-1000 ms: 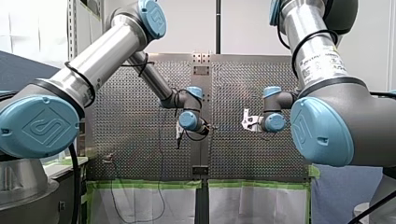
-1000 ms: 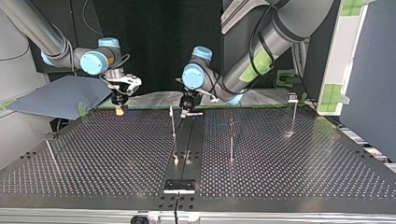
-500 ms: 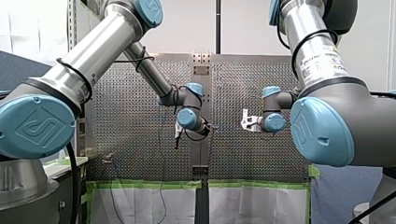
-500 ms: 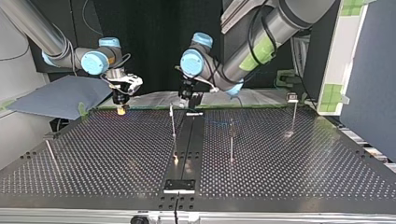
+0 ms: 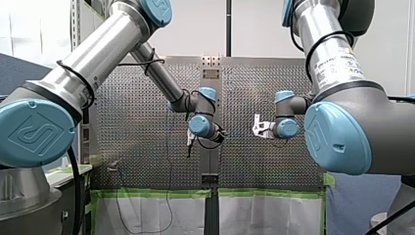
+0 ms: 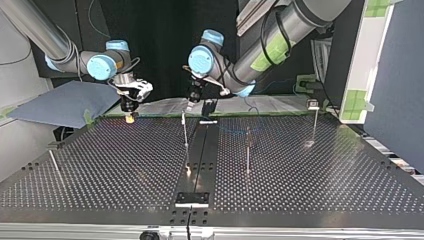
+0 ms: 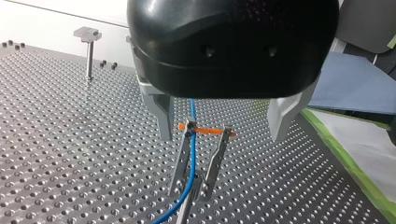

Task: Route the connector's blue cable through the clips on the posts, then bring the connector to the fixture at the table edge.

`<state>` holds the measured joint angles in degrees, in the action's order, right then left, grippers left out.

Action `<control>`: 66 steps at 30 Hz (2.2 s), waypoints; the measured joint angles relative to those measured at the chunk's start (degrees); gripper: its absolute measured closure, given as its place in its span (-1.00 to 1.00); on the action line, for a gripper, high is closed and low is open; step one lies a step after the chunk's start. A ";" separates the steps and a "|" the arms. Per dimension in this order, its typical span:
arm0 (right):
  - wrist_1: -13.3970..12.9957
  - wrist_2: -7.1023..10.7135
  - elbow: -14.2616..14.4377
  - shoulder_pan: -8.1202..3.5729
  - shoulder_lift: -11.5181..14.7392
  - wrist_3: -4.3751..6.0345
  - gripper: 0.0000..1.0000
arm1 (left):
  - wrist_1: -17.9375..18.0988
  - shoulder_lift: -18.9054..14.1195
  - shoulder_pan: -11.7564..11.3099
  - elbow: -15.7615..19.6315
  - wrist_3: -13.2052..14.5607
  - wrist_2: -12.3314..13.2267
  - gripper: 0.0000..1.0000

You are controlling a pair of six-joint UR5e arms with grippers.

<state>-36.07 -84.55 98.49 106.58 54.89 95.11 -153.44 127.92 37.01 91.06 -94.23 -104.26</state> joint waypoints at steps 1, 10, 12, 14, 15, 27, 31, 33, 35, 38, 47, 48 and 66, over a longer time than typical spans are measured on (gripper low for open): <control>0.00 0.00 0.00 0.00 0.00 0.00 1.00 | 0.05 0.00 0.09 0.00 0.00 -0.11 -1.00; 0.07 0.11 0.00 -0.01 -0.04 0.08 1.00 | 0.11 -0.01 0.66 -0.02 -0.06 -0.87 -1.00; 0.05 0.18 0.00 -0.01 -0.03 0.10 1.00 | 0.08 0.01 0.69 -0.02 -0.07 -0.94 -1.00; 0.04 0.29 0.00 -0.01 -0.03 0.15 1.00 | 0.07 0.00 0.70 -0.02 -0.10 -0.97 -1.00; 0.04 0.34 0.00 -0.01 -0.04 0.19 1.00 | 0.06 0.00 0.73 -0.02 -0.14 -0.98 -1.00; 0.13 0.43 0.01 -0.02 -0.03 0.27 1.00 | 0.02 -0.12 1.26 0.13 -0.29 -1.97 -1.00; 0.24 0.43 0.01 -0.05 -0.05 0.28 1.00 | 0.86 -1.38 2.25 1.43 0.81 -3.60 -1.00; 0.28 0.42 0.01 -0.08 -0.06 0.27 1.00 | 1.71 -2.33 3.09 2.39 0.74 -4.62 -1.00; 0.32 0.42 0.01 -0.06 -0.06 0.28 1.00 | 2.49 -3.12 3.85 3.20 0.31 -5.43 -1.00; 0.35 0.42 0.01 0.02 -0.06 0.28 1.00 | 3.87 -4.55 5.24 4.63 -0.89 -6.83 -1.00; 0.61 0.36 0.01 0.09 -0.04 0.28 1.00 | 8.32 -9.19 7.07 9.25 -5.44 -8.23 -1.00; 0.66 0.31 0.00 0.10 -0.05 0.28 1.00 | 8.84 -9.79 7.10 9.86 -6.04 -8.30 -1.00; 0.75 0.21 0.00 -0.15 -0.05 0.94 1.00 | 15.91 -18.84 7.21 18.92 -9.00 -8.80 -1.00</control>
<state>-35.32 -84.34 98.49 106.44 54.84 96.05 -137.53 109.07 44.23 109.99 -103.23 -113.06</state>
